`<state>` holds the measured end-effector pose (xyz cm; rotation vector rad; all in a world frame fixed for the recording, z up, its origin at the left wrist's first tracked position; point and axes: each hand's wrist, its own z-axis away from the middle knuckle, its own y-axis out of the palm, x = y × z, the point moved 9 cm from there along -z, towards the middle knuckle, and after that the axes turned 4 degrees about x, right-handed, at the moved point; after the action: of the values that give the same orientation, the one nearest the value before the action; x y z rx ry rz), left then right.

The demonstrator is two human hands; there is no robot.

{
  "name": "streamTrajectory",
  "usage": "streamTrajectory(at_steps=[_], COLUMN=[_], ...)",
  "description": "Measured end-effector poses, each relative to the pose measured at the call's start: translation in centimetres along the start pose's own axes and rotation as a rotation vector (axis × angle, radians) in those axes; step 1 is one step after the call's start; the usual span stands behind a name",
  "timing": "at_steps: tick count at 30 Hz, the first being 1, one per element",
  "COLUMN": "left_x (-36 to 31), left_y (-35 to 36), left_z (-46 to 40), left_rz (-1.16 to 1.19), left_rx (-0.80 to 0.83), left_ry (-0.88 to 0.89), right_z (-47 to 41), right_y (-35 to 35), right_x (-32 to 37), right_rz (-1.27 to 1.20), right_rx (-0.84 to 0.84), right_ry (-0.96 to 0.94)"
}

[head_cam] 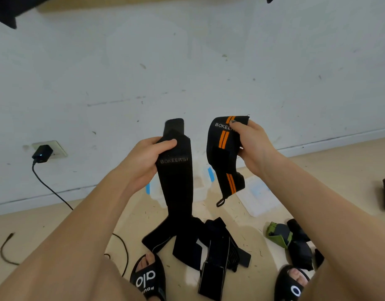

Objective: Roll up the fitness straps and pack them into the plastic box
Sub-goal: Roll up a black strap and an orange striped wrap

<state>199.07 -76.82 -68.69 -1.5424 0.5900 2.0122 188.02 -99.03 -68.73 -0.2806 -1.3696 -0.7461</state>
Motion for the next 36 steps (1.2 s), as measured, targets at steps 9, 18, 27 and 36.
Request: streamTrajectory(at_steps=[9,18,27,36], left_x=[-0.2,-0.6,-0.5,-1.9], left_y=[5.8,7.4,8.1,5.1], left_z=[2.2,2.1,1.8,0.9], left_rz=[-0.408,-0.694,-0.631,-0.521], left_rx=[0.384,0.390,0.385,0.060], left_ry=[0.130,0.244,0.248,0.295], right_z=[0.1,1.2,1.7,1.4], right_y=[2.0,3.8,4.1,1.1], right_x=[-0.4,0.1,0.2,0.3], right_rz=[-0.065,-0.091,-0.068,0.406], right_rx=[0.150,0.286,0.269,-0.001], right_ry=[0.024,0.025,0.026,-0.028])
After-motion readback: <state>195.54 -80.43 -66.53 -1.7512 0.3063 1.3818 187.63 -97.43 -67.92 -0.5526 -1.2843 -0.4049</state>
